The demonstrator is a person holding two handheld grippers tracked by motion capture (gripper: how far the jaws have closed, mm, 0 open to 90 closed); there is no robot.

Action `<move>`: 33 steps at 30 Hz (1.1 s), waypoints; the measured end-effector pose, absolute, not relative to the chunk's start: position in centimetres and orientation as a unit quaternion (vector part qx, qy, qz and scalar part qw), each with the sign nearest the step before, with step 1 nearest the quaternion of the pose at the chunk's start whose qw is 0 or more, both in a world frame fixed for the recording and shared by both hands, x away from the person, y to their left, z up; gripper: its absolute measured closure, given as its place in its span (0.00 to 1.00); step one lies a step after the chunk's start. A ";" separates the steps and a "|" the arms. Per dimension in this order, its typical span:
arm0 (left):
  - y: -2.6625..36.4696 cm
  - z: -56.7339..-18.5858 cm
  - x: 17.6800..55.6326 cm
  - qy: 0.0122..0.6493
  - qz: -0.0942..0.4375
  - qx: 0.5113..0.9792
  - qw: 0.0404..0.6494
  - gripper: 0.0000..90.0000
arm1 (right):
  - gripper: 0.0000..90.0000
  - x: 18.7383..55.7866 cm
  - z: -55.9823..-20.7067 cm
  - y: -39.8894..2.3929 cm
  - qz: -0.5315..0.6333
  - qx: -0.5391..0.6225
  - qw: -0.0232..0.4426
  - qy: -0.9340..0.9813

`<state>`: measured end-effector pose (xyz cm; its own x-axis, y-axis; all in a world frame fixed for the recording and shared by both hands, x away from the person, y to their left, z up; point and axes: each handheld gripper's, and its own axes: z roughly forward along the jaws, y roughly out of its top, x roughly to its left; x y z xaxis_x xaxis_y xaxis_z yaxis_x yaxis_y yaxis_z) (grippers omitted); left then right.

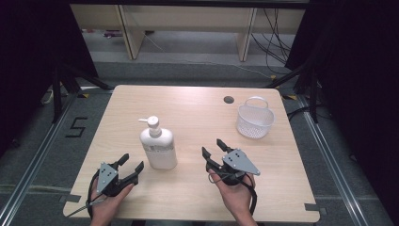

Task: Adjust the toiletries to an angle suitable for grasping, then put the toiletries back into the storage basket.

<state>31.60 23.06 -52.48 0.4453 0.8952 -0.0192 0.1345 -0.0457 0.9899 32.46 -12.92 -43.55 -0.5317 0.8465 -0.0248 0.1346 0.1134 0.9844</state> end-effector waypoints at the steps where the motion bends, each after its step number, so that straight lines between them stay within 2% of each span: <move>1: 23.0 -52.5 31.6 0.402 0.340 0.639 0.561 0.36 | 0.48 32.4 -43.5 -12.4 0.568 0.367 0.304 0.671; 33: 22.9 -52.5 31.6 0.408 0.345 0.636 0.557 0.34 | 0.45 32.1 -41.1 -6.0 0.601 0.326 0.280 0.674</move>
